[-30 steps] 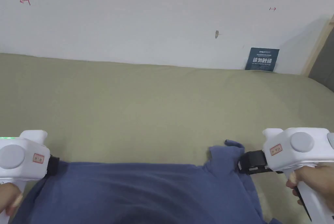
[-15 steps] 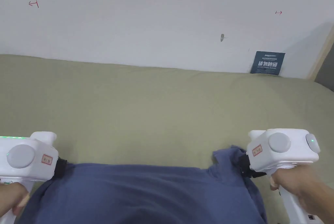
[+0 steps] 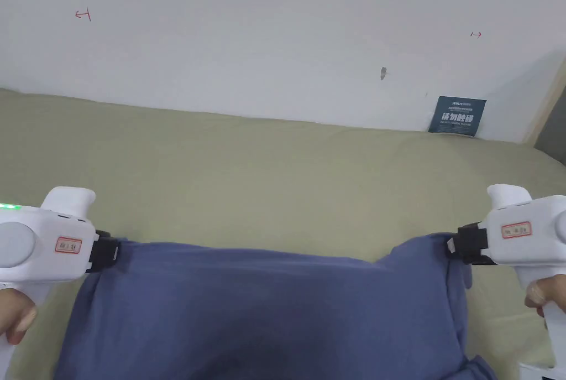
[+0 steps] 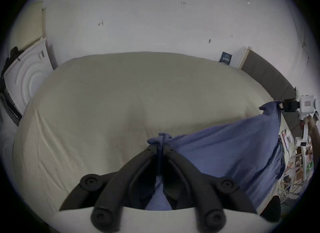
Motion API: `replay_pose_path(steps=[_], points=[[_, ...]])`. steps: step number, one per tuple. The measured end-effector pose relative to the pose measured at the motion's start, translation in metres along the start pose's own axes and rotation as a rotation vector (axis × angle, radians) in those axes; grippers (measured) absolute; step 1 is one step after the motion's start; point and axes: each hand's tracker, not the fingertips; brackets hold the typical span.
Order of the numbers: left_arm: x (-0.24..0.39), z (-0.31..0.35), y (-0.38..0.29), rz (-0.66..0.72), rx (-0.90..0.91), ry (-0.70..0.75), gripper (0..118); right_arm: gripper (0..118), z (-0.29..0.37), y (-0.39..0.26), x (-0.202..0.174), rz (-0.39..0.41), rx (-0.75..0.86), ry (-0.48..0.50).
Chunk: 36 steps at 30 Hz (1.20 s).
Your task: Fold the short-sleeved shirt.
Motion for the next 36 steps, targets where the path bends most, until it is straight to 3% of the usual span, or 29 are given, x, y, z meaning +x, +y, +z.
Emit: replay_pose_path(steps=[10,16,25,33,35,36], points=[[0.0,0.087,-0.054,-0.032,0.099,-0.028,7,0,0.1,-0.054,-0.013,0.129,0.089,0.039],[0.004,0.119,-0.123,-0.009,0.092,-0.04,7,0,0.136,-0.133,-0.014,0.066,0.033,0.05],[-0.004,0.111,-0.222,0.121,-0.044,-0.047,7,0,0.121,-0.251,0.008,-0.142,-0.149,0.018],[-0.004,0.104,-0.236,0.14,-0.074,-0.041,7,0,0.097,-0.268,0.016,-0.129,-0.194,-0.035],[-0.006,0.104,-0.238,0.143,-0.078,-0.053,17,4,0.097,-0.266,0.013,-0.11,-0.201,-0.037],[-0.006,0.108,-0.237,0.16,-0.074,-0.058,38,16,0.099,-0.264,0.012,-0.106,-0.202,-0.037]])
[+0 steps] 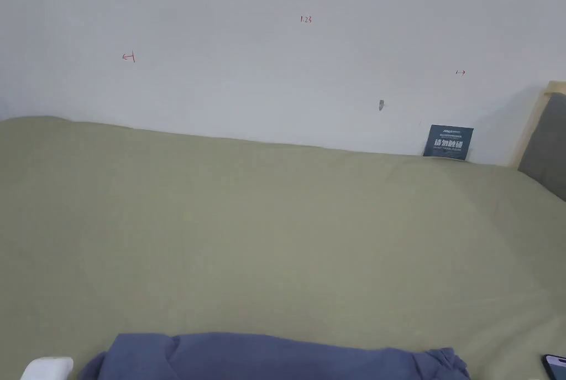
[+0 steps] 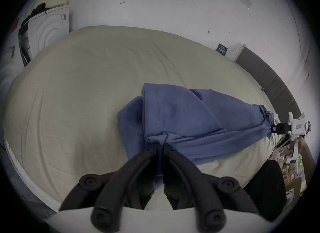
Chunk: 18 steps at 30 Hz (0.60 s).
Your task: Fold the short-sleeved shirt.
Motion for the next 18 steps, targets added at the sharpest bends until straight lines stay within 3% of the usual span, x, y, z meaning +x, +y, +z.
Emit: replay_pose_path(steps=[1,2,3,4,5,7,12,13,14,15,16,17,18], points=[[0.0,0.005,0.001,0.025,0.001,-0.009,74,45,0.004,0.002,-0.001,0.002,-0.004,0.0],[0.002,0.013,0.004,0.053,-0.011,-0.008,84,61,0.013,0.004,-0.006,0.006,-0.013,-0.028],[0.005,0.024,0.009,0.062,-0.027,0.011,87,69,0.024,0.007,-0.01,0.025,-0.012,-0.072],[0.009,0.035,0.013,0.058,-0.023,0.022,87,69,0.035,0.009,-0.015,0.053,0.0,-0.071],[0.012,0.049,0.018,0.045,0.006,0.025,88,86,0.05,0.013,-0.021,0.086,0.044,-0.048],[0.022,0.073,0.032,-0.009,0.075,0.046,88,88,0.072,0.023,-0.035,0.121,0.128,-0.048],[0.055,0.094,0.059,-0.108,0.189,0.156,87,89,0.081,0.039,-0.071,0.081,0.217,-0.088],[0.057,0.092,0.059,-0.1,0.204,0.162,82,86,0.079,0.04,-0.076,0.074,0.216,-0.088],[0.061,0.091,0.058,-0.083,0.213,0.167,72,77,0.074,0.039,-0.083,0.063,0.205,-0.089],[0.064,0.089,0.057,-0.065,0.218,0.163,50,56,0.071,0.037,-0.088,0.064,0.201,-0.089],[0.066,0.086,0.056,-0.052,0.214,0.156,7,10,0.067,0.035,-0.092,0.063,0.2,-0.08],[0.063,0.08,0.054,-0.039,0.202,0.14,2,0,0.061,0.032,-0.097,0.064,0.198,-0.081],[0.063,0.076,0.049,-0.036,0.199,0.136,2,0,0.058,0.027,-0.102,0.05,0.202,-0.093]])
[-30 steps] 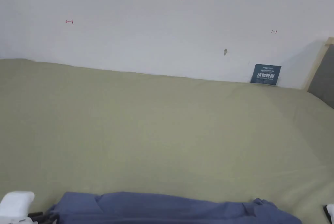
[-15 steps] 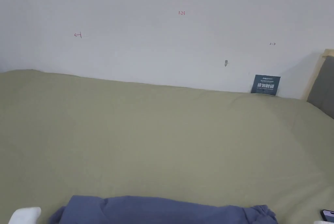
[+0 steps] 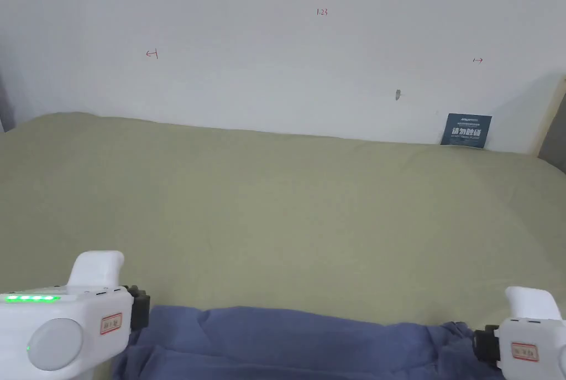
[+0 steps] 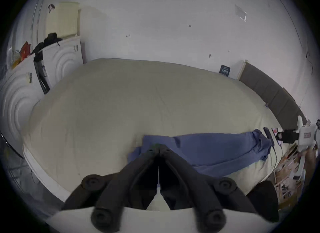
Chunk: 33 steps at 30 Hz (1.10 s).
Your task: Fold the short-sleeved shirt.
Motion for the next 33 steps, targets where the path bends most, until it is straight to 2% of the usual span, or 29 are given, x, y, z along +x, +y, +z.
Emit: replay_pose_path(steps=[5,11,12,14,15,16,17,18,24,25,27,28,29,30,31,32,33], points=[[-0.008,-0.014,-0.012,-0.011,-0.047,-0.069,0,0,-0.006,-0.01,-0.012,0.015,-0.012,0.041],[-0.063,-0.047,0.012,0.173,-0.159,-0.313,0,0,0.001,-0.004,-0.016,0.025,0.006,0.077],[-0.073,-0.053,0.016,0.187,-0.167,-0.373,6,0,0.002,-0.005,-0.014,0.012,0.013,0.087],[-0.095,-0.069,0.023,0.226,-0.246,-0.536,49,0,0.004,-0.002,-0.013,0.007,0.014,0.101],[-0.106,-0.079,0.022,0.269,-0.281,-0.582,62,0,0.005,-0.002,-0.013,0.008,0.016,0.107],[-0.112,-0.086,0.019,0.293,-0.309,-0.597,62,0,0.005,-0.003,-0.012,0.013,0.017,0.114],[-0.105,-0.079,0.013,0.302,-0.33,-0.573,94,0,0.005,-0.003,-0.012,0.021,0.019,0.121],[-0.109,-0.083,0.007,0.307,-0.326,-0.545,107,0,0.005,-0.004,-0.012,0.028,0.021,0.125],[-0.114,-0.094,-0.031,0.495,-0.371,-0.466,104,0,0.003,-0.009,-0.01,0.036,-0.004,0.131],[-0.145,-0.123,-0.047,0.512,-0.4,-0.477,102,0,0.002,-0.01,-0.01,0.037,-0.008,0.131],[-0.139,-0.117,-0.057,0.507,-0.286,-0.517,102,0,0.0,-0.011,-0.009,0.027,-0.022,0.131],[-0.136,-0.117,-0.058,0.514,-0.255,-0.555,95,0,-0.004,-0.013,-0.006,0.022,-0.026,0.136],[-0.134,-0.121,-0.057,0.554,-0.279,-0.595,82,0,-0.005,-0.013,-0.006,0.012,-0.03,0.142],[-0.127,-0.127,-0.058,0.584,-0.318,-0.604,61,0,-0.007,-0.014,-0.006,0.005,-0.033,0.145],[-0.118,-0.133,-0.059,0.577,-0.335,-0.592,22,0,-0.009,-0.015,-0.007,0.003,-0.036,0.145],[-0.108,-0.139,-0.06,0.518,-0.347,-0.533,15,0,-0.011,-0.016,-0.006,0.001,-0.04,0.145],[-0.103,-0.142,-0.061,0.45,-0.34,-0.482,15,0,-0.011,-0.017,-0.006,0.001,-0.042,0.146]])
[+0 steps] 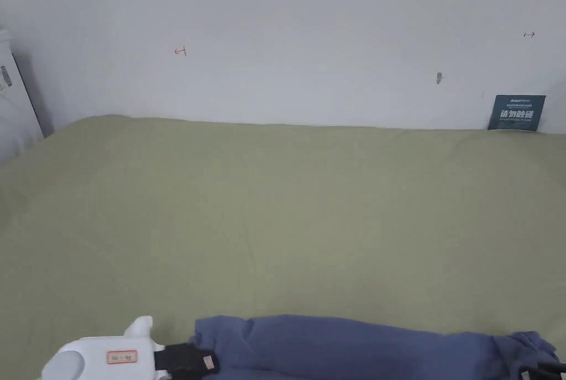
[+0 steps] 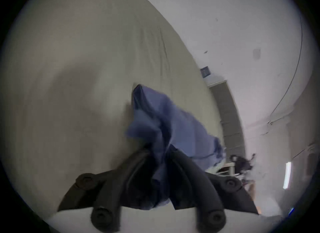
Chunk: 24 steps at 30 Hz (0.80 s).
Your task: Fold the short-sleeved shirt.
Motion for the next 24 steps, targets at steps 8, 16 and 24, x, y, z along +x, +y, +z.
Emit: replay_pose_path(steps=[8,16,24], points=[[0.058,0.055,0.004,-0.058,0.208,-0.113,14,0,0.012,0.001,0.012,-0.005,0.009,-0.005],[0.192,-0.001,-0.008,-0.325,0.093,-0.175,14,0,0.03,0.01,0.036,-0.074,0.104,-0.011],[0.256,-0.129,-0.058,-0.423,-0.13,-0.128,15,0,0.03,0.003,0.048,-0.101,0.111,-0.02]])
